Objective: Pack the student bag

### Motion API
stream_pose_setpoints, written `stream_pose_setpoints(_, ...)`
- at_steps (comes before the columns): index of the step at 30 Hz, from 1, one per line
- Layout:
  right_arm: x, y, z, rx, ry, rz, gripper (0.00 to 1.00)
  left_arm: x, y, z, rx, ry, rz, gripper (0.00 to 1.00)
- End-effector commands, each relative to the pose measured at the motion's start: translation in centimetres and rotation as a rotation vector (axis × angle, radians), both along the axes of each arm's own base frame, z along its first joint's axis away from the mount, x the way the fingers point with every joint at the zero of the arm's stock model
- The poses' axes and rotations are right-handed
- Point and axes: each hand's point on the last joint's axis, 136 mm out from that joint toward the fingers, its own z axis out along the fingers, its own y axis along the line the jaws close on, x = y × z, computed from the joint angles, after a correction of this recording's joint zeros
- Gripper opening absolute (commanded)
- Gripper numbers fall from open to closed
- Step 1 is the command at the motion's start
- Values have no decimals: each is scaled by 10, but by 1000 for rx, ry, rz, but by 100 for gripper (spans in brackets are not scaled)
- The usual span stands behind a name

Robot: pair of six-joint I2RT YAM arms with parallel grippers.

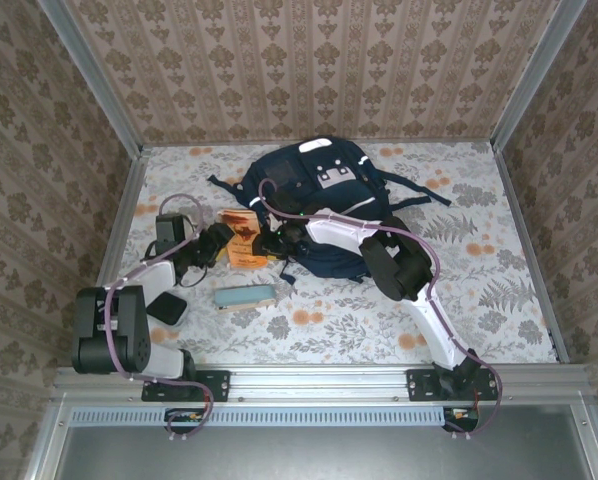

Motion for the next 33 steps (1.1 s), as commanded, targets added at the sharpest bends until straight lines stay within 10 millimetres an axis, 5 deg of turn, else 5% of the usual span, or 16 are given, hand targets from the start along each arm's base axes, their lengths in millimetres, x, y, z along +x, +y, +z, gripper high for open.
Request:
stream_pose_setpoints(1,-23,3,-14,-24,52,30,33,-22,-40,9,-175,81,-168,60)
stream_pose_setpoints(16,-20,-14,-20,-78,51,1,28,-17,-39,7,-68,70,-226,48)
stream_pose_setpoints(20,-18,-17,-11,-81,32,0,29,-12,-31,9,-8,55,-205,33)
stream_pose_setpoints(23,-18,-14,14,-45,5,10,34,-10,-25,14,23,37,-181,20)
stream_pose_setpoints(26,-18,-13,51,26,-50,7,44,-9,-16,28,76,-9,-139,17)
stream_pose_setpoints(33,-16,-36,137,264,-182,-90,84,-13,-17,101,68,-176,-83,15)
